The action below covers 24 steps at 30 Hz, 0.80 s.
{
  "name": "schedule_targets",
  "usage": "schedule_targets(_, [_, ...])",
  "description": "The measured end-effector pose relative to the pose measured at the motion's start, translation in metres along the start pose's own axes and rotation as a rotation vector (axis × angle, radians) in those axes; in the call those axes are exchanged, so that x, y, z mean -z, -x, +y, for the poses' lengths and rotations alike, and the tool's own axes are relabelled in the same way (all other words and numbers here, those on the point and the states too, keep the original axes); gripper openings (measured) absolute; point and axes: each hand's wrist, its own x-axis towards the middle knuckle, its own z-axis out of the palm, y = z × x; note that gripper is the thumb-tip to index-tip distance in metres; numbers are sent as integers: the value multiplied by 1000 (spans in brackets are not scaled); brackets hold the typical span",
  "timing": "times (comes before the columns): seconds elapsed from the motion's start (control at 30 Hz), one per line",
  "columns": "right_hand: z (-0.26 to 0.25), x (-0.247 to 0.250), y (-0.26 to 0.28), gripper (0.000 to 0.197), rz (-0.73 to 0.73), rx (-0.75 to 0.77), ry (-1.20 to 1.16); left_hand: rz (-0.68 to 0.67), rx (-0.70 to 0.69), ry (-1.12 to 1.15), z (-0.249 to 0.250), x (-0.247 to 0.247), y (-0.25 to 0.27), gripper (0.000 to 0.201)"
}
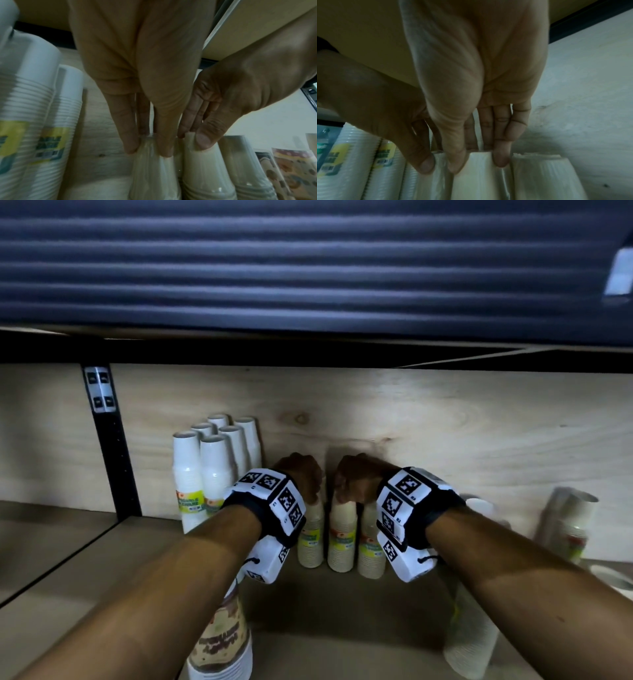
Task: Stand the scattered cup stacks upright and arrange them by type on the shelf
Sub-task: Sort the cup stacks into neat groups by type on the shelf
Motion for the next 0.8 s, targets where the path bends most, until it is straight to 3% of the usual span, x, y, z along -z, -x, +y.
schedule_targets(0.3, [2,-11,-9,35,-11,-3,-25,-28,-7,-71,-5,-2,-9,24])
schedule_targets(0.47, [3,-11,-15,41,-22,-12,-12,27,-3,-93,-2,-8,-8,34])
schedule_targets(0.7, [8,-16,-11,46,56,-30,-29,14,-22,-127,0,-9,-4,24])
schedule_targets(0.8, [9,-15,-12,45,53,-42,-28,-7,-16,-114,1,-5,-2,29])
